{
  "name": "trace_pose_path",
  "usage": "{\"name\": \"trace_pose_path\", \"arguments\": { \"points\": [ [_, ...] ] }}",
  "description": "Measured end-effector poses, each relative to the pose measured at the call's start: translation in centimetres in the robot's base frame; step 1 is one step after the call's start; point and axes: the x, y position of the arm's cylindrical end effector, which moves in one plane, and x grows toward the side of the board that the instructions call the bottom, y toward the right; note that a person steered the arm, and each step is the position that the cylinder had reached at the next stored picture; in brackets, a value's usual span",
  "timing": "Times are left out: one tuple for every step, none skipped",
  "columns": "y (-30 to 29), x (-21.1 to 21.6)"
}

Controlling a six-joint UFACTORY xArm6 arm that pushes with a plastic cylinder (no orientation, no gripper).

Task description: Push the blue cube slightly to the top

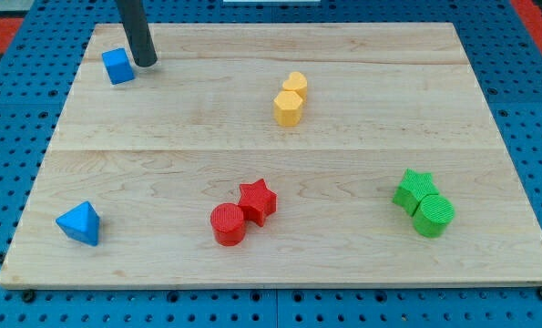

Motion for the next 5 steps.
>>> {"name": "trace_pose_path", "arguments": {
  "points": [
    [-1.0, 3.1],
    [-5.6, 3.5],
    [-7.3, -0.7],
    [-6.3, -2.6],
    [-5.5, -1.1]
  ]
}}
